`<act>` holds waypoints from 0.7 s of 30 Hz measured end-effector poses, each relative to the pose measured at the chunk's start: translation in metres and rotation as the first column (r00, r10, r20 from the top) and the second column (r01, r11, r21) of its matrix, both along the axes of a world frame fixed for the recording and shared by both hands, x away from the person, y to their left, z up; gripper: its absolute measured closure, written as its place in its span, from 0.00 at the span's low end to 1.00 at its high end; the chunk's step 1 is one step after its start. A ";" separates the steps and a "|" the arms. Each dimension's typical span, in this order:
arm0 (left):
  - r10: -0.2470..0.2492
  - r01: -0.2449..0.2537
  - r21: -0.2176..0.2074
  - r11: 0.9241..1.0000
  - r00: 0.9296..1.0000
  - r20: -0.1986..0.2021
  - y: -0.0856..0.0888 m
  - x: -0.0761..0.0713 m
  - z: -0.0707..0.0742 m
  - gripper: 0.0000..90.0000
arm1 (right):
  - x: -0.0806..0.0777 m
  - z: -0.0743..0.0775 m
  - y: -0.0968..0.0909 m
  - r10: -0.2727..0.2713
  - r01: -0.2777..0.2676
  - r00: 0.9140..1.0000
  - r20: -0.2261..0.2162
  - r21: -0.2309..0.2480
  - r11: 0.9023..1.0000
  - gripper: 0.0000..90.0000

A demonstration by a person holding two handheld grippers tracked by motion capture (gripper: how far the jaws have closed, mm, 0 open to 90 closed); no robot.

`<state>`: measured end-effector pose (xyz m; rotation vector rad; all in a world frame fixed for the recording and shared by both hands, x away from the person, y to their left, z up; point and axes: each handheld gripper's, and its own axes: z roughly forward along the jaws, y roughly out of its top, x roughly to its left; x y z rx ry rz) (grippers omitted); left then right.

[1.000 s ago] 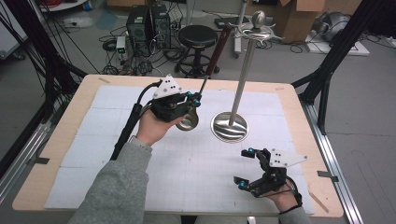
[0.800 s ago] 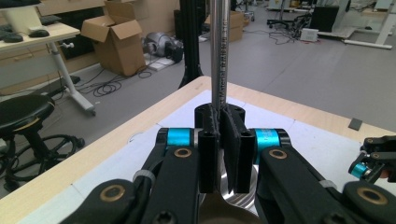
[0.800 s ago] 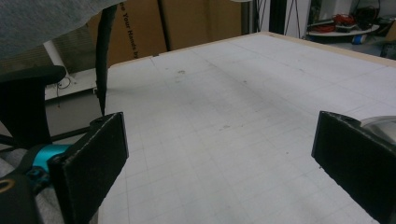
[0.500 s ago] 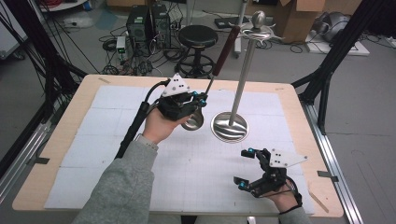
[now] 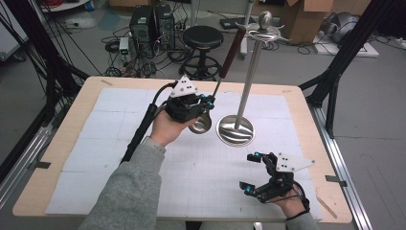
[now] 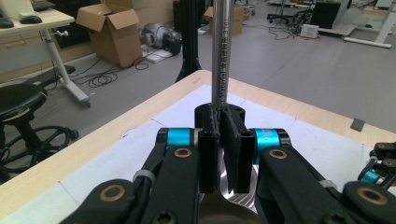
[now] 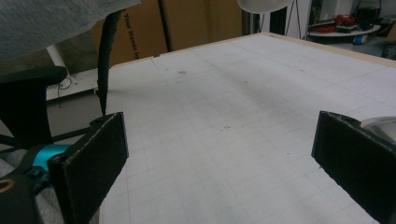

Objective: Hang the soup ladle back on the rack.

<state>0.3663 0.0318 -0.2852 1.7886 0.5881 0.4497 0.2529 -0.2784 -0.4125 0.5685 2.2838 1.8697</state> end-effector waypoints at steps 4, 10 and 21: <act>-0.012 0.011 -0.021 1.000 1.000 -0.022 -0.003 0.002 0.000 0.94 | 0.000 0.000 0.000 0.001 -0.001 1.000 0.002 -0.003 1.000 0.03; -0.019 0.018 -0.022 1.000 0.999 -0.035 -0.008 0.002 0.000 0.94 | 0.000 0.000 0.000 0.002 -0.002 1.000 -0.001 -0.001 1.000 0.03; -0.036 0.035 -0.019 0.999 0.999 -0.037 -0.010 0.001 -0.001 0.94 | 0.000 0.000 0.000 0.003 -0.003 1.000 0.000 -0.003 1.000 0.03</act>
